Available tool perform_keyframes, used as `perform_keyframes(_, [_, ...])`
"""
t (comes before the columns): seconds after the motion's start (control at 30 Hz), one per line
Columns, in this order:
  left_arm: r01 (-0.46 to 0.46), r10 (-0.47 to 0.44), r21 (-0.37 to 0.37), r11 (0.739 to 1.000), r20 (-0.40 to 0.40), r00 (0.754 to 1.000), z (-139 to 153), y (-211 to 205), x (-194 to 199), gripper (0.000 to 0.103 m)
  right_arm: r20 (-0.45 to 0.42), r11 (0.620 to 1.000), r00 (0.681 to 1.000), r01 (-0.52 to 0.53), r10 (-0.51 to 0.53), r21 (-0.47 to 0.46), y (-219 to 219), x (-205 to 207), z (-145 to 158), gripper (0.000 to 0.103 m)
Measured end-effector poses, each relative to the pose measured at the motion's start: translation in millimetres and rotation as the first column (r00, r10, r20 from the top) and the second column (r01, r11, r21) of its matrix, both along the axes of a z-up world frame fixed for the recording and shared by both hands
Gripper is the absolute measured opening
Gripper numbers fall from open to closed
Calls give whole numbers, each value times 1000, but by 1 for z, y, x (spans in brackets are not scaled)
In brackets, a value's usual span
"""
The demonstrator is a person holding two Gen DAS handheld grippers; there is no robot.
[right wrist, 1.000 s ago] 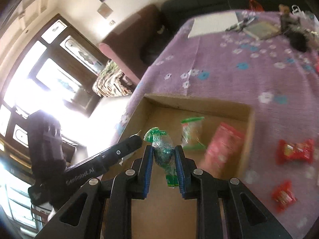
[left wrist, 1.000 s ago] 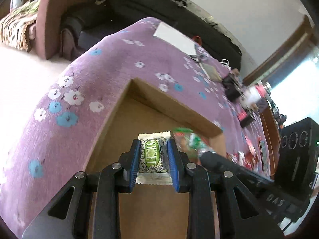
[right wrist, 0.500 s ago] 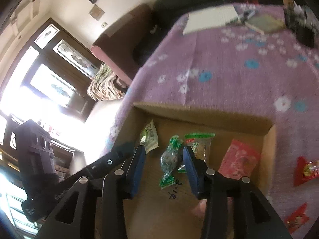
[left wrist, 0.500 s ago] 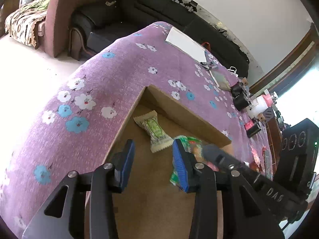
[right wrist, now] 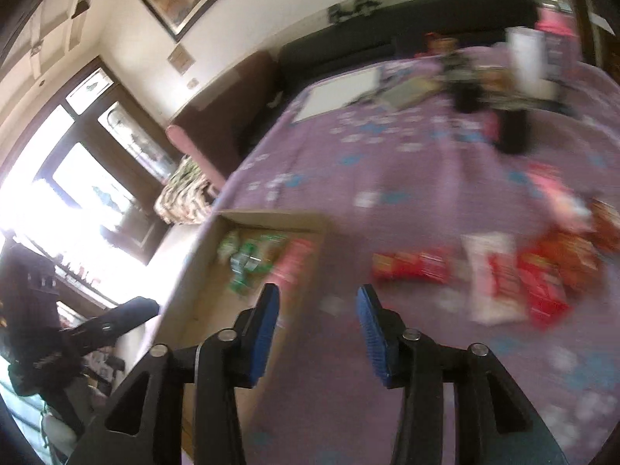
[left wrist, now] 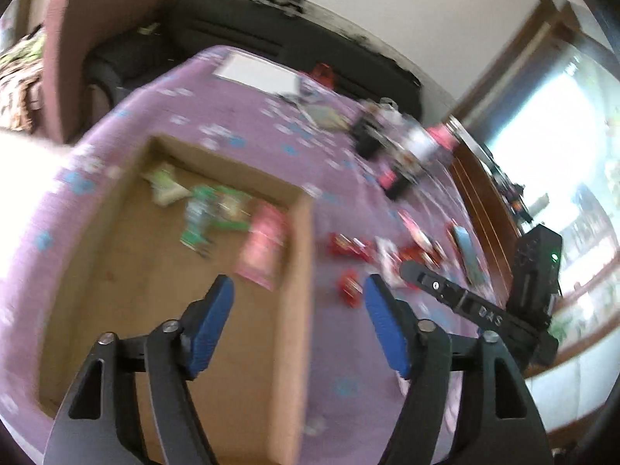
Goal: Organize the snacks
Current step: 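Move both open grippers back over the remaining snacks on the table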
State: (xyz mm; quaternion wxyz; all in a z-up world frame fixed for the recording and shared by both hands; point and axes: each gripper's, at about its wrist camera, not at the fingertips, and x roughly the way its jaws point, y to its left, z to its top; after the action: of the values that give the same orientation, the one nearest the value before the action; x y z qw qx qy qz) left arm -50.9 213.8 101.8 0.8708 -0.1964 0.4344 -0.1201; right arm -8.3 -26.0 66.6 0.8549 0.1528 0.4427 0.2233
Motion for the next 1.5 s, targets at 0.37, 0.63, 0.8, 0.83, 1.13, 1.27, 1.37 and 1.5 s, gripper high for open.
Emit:
perform_keyframes(0.37, [228,-225,21,973,-85,971,-38,-116,-16,72,-88,993,996,13,-24,-121,-118,-85,-40,50])
perform_keyframes(0.63, [250,-239,99,963,-108,965,-66,-128,-25,72,-26,968,997,-78,74,-237,-105,-126,-47,45])
perform_keyframes(0.8, [218,-211,62,974,-106,972,-68,-114,-26,72,-34,942,987,-159,156,-296,-61,-107,-58,37])
perform_keyframes(0.83, [214,-207,67,974,-101,973,-66,-113,-26,72,-28,937,985,-168,167,-307,-50,-100,-60,37])
perform_keyframes(1.13, [241,-240,157,958,-29,970,-54,-120,-31,72,16,959,975,-213,220,-188,-26,-65,-50,38])
perform_keyframes(1.27, [333,-352,296,895,11,936,-50,-145,-30,72,59,981,992,-104,115,-166,-73,-63,-31,38])
perform_keyframes(1.37, [390,-433,402,828,19,901,-55,-169,-24,72,30,988,999,-21,25,-151,-111,-62,-34,41])
perform_keyframes(1.5, [432,-481,456,778,-8,876,-71,-190,-11,72,-19,993,998,61,-63,-101,-153,-63,-44,42])
